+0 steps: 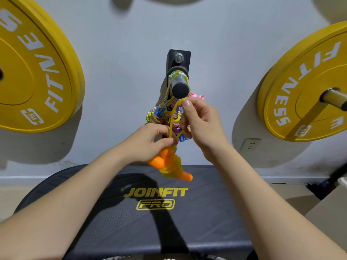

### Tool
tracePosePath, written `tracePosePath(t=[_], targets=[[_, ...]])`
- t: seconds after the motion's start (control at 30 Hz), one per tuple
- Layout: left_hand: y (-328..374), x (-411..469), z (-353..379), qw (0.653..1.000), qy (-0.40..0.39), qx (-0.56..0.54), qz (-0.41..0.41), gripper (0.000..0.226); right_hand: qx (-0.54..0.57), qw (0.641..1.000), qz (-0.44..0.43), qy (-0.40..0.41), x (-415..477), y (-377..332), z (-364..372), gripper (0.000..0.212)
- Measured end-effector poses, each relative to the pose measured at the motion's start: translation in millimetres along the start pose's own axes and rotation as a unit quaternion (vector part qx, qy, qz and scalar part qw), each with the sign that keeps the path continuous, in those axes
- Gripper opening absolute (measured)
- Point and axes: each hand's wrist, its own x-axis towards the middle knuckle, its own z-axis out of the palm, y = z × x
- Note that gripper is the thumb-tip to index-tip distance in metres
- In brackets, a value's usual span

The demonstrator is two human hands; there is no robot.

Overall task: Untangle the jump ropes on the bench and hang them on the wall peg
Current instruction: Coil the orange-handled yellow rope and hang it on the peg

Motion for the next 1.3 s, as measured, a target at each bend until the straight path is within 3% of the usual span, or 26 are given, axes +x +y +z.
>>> tracePosePath(t=[0.2, 0.33, 0.43, 0.57, 0.67, 0.83, 0.93, 1.07, 1.3], targets=[[7, 9, -8, 0.967, 0.175, -0.166, -0.077, 0.021, 0.097, 0.994, 0.026, 0.054, 12, 1, -9, 0.022], [18, 25, -8, 0.948, 0.303, -0.068, -0.075, 0.012, 0.132, 0.987, 0.069, 0.061, 30, 3, -9, 0.018], [24, 38, -13, 0.937, 0.346, 0.0, -0.043, 0.018, 0.124, 0.985, 0.049, 0.113, 48, 2, -10, 0.015], [23, 61, -16, 0.93, 0.359, 0.075, -0.028, 0.012, 0.01, 0.978, 0.013, 0.209, 69, 14, -10, 0.013], [12, 73, -14, 0.925, 0.361, 0.106, -0.053, 0.013, -0.053, 0.973, 0.005, 0.223, 81, 24, -9, 0.009], [-12, 94, -22, 0.942, 0.274, 0.178, -0.076, 0.015, -0.014, 0.983, 0.048, 0.175, 98, 36, -10, 0.014], [-15, 100, -17, 0.953, 0.239, 0.18, -0.046, 0.035, 0.022, 0.979, 0.041, 0.2, 108, 38, -11, 0.012], [-17, 98, 1, 0.955, 0.263, 0.131, 0.032, 0.053, 0.084, 0.986, 0.026, 0.144, 116, 42, -6, 0.017], [-26, 108, 8, 0.947, 0.306, 0.094, 0.018, 0.081, 0.098, 0.99, 0.051, 0.082, 124, 38, -1, 0.025]])
